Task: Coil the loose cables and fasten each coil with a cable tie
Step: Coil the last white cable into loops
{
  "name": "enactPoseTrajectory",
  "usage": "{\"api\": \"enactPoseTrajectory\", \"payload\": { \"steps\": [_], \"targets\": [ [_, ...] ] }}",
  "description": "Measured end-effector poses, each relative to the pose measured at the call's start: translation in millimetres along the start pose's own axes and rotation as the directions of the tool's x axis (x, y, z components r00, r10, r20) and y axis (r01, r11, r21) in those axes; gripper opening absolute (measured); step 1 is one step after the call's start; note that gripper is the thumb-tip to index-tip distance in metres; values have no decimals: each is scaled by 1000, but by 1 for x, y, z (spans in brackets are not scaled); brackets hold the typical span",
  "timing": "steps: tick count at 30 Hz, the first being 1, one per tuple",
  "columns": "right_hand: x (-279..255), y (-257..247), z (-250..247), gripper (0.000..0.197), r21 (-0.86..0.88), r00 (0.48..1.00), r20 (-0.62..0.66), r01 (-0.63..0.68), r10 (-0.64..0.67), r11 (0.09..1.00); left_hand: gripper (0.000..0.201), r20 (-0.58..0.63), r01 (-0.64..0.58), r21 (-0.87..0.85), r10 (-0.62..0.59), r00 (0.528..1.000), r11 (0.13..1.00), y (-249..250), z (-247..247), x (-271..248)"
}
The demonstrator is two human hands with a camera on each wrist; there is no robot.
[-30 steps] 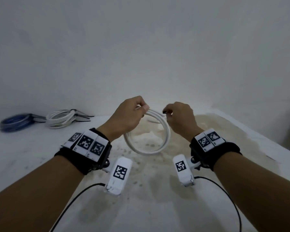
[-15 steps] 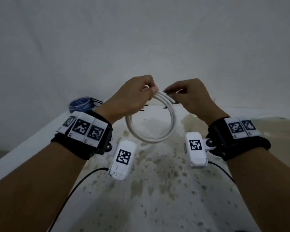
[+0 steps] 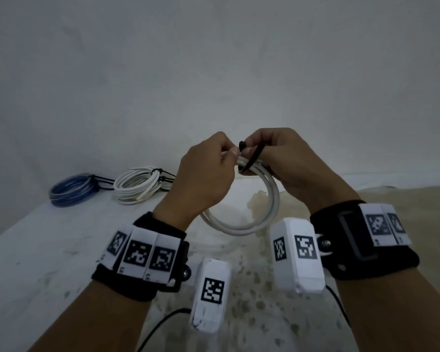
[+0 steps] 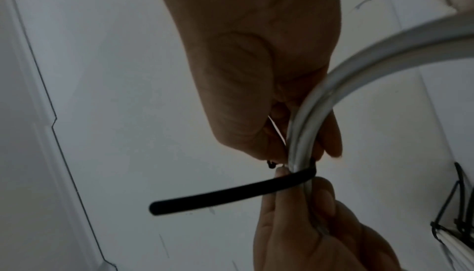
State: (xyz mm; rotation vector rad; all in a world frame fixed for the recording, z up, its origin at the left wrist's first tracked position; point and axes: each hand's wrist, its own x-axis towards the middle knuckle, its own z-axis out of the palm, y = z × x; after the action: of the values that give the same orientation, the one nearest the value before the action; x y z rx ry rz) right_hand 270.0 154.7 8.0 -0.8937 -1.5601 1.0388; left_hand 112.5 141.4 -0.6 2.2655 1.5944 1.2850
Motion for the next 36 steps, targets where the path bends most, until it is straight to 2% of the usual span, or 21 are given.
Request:
{"api": "enactPoseTrajectory", "payload": {
  "steps": [4,7,10,13,16,18,19,21,22,23,25,27,29,31,34,36],
  "targets": [
    [-1,-1,6,7,103,1000,-10,6,-5,995,18,-43,16,-8,-17,999,1000,3,-2,-3],
    [0,-1,9,19,164,1000,-26,-5,10,986,28,-31,-14,-14,13,999,1000,0,-3,-5],
    [0,0,12,28,215,999,-36,-23,31,976,29,-40,-33,-19,32,999,999,-5,-4,-5],
    [0,0,18,30,175,997,-66,-35,47,984,27,-45,-14,13,15,999,1000,-10,-7,-4],
    [0,-2,29,28,24,990,-138,-6,9,1000,25,-50,28,17,-27,998,999,-15,-9,-3],
    [1,-2,35,27,-222,976,-202,30,-76,975,25,-50,53,10,-53,997,999,-17,-9,-1],
    [2,-2,36,29,-408,964,-227,35,-139,912,25,-56,64,13,-63,996,998,-18,-9,0],
    [3,-5,35,34,-717,947,-211,20,-244,697,26,-80,88,41,-84,993,995,-20,-10,0],
    [3,-8,33,33,-781,951,-157,45,-267,623,26,-91,101,49,-96,991,994,-23,-11,1],
    [2,-10,31,30,-797,961,-76,101,-264,596,27,-99,115,45,-111,989,992,-26,-12,2],
    [1,-13,32,22,-712,964,106,244,-242,658,28,-112,154,7,-152,982,988,-31,-15,4],
    [0,-12,37,16,-603,952,167,304,-256,738,28,-114,194,-63,-200,973,979,-33,-17,5],
    [1,-10,40,10,-535,944,145,326,-295,780,30,-103,225,-136,-240,965,965,-32,-16,3],
    [0,-10,43,13,-434,946,102,321,-309,842,34,-91,241,-165,-258,962,956,-31,-15,1],
    [2,-9,44,21,-276,965,-76,222,-252,935,35,-96,244,-197,-267,959,949,-28,-11,1],
    [5,-5,47,31,-450,957,-147,160,-250,878,30,-90,220,-161,-236,968,962,-24,-6,2]
  ]
}}
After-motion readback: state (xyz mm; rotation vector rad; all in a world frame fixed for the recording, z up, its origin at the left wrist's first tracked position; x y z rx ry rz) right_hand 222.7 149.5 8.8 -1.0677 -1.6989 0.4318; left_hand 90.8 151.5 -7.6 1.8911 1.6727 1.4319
